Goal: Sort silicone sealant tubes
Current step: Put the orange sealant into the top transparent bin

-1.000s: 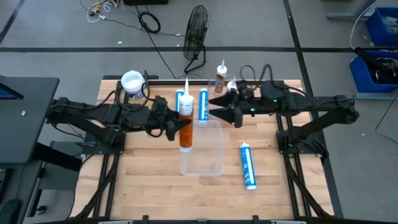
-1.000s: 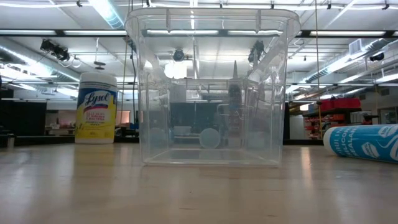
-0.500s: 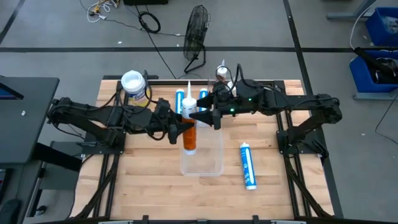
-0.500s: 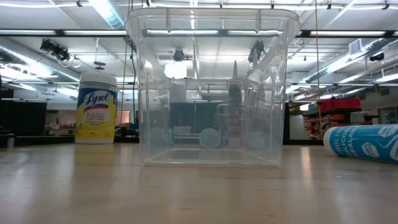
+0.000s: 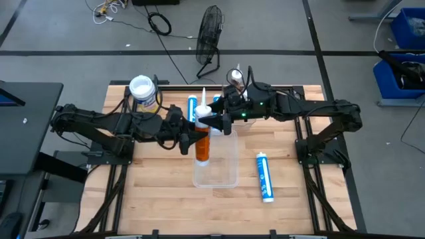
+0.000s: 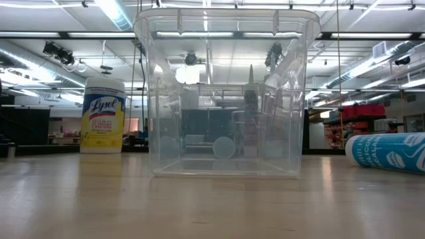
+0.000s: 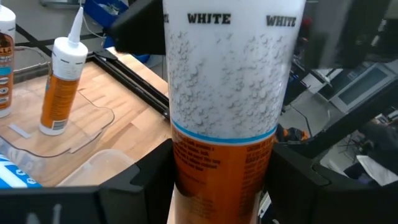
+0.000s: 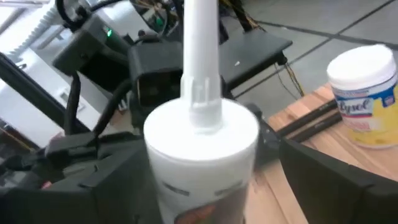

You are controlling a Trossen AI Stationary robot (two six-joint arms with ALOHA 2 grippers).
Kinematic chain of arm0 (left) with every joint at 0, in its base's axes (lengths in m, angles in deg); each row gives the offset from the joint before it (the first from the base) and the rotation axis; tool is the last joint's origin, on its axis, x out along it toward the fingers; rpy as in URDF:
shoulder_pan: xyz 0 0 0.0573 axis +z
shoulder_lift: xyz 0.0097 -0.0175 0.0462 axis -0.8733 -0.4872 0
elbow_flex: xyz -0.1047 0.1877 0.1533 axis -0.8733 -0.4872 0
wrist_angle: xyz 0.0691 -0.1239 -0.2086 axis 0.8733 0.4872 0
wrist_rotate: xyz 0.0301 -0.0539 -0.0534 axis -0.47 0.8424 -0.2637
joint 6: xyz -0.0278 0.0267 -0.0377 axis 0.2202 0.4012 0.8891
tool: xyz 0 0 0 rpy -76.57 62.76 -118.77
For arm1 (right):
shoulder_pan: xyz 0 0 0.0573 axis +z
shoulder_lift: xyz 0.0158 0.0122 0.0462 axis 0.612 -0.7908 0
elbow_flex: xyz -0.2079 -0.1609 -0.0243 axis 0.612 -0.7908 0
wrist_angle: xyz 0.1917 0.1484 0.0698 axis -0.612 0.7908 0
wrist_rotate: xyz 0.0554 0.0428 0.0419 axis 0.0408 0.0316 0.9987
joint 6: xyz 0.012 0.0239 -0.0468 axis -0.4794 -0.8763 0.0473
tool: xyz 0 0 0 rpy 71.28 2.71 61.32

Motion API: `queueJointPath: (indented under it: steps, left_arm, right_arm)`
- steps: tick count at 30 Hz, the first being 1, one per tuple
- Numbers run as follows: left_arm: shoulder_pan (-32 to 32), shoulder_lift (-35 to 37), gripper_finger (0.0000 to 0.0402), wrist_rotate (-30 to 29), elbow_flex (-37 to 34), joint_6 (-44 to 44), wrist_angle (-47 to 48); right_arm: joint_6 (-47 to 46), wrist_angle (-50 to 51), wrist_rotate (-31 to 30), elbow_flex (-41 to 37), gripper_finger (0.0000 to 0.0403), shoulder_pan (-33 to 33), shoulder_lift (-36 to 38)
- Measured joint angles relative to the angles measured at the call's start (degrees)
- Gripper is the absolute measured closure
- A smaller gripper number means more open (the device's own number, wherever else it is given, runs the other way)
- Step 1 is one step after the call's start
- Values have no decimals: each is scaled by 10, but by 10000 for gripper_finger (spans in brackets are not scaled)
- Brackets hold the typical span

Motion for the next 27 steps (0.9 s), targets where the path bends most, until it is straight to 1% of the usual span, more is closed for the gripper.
queueJointPath:
  steps: [3,6,9,13,14,19,27]
  left_arm:
    - [0,0,191,0,0,-1,0]
    - [0,0,191,0,0,-1,0]
    - [0,0,188,1,0,0,0]
    - [0,0,188,1,0,0,1]
    - [0,0,190,0,0,-1,1]
    - [0,0,187,-1,0,-3,1]
    - [0,1,155,3,0,-9,-9]
  right_arm:
    - [0,-8,11,0,63,0,-6]
    - [-1,-12,11,0,90,0,-10]
    - [0,-26,20,0,127,0,-10]
    - [7,-37,25,0,187,-2,-10]
    - [10,-38,26,0,194,-3,-10]
    - [14,-41,28,0,194,-4,-10]
    - [48,-53,25,-1,194,-5,-1]
